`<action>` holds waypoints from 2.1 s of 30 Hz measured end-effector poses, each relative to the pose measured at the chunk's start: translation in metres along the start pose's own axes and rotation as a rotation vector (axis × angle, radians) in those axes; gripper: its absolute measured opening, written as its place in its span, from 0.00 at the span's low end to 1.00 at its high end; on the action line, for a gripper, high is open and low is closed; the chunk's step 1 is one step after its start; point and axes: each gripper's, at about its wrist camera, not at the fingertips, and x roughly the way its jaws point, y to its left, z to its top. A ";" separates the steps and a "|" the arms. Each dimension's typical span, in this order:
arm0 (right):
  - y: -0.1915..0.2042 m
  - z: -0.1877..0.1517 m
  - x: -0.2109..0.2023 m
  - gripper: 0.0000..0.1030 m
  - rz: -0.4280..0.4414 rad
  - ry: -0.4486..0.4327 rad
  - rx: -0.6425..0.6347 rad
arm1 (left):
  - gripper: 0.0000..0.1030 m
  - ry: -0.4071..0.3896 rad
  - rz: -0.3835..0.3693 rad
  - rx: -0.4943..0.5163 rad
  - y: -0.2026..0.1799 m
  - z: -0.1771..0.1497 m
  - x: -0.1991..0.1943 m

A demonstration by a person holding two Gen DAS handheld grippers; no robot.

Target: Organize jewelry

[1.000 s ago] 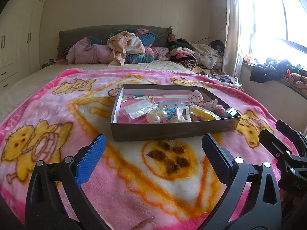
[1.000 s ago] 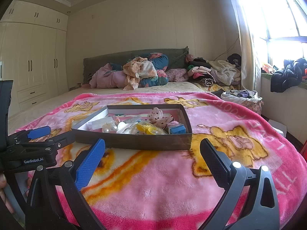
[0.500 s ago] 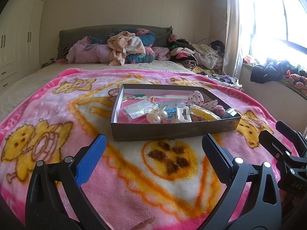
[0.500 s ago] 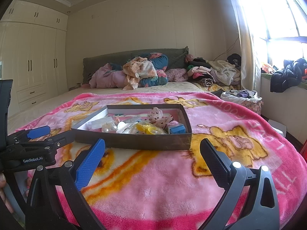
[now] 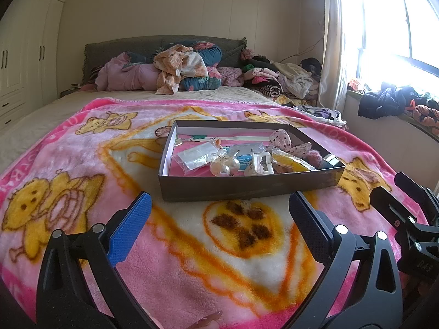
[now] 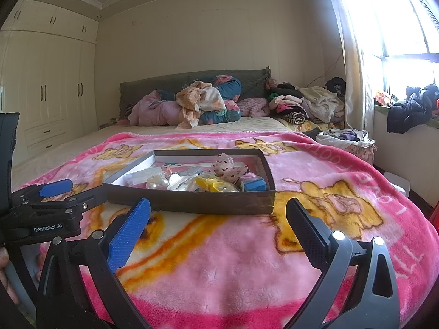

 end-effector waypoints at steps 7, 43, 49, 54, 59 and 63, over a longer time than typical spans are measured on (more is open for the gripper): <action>0.000 0.000 0.000 0.94 -0.001 0.000 0.000 | 0.89 0.000 0.002 0.000 0.000 0.000 0.000; 0.000 0.000 0.000 0.94 -0.004 0.000 0.001 | 0.89 0.012 -0.004 -0.008 -0.001 -0.003 0.001; 0.000 0.000 -0.001 0.94 -0.001 0.000 0.001 | 0.89 0.019 0.000 -0.012 0.000 -0.006 0.001; 0.000 0.000 -0.001 0.94 -0.004 0.000 0.002 | 0.89 0.023 0.024 -0.014 0.004 -0.005 0.002; -0.012 0.001 -0.003 0.94 -0.015 -0.002 0.055 | 0.89 0.051 0.032 -0.042 0.014 -0.004 0.009; -0.047 0.014 0.008 0.94 -0.079 0.060 0.123 | 0.89 0.096 0.084 -0.103 0.042 0.004 0.028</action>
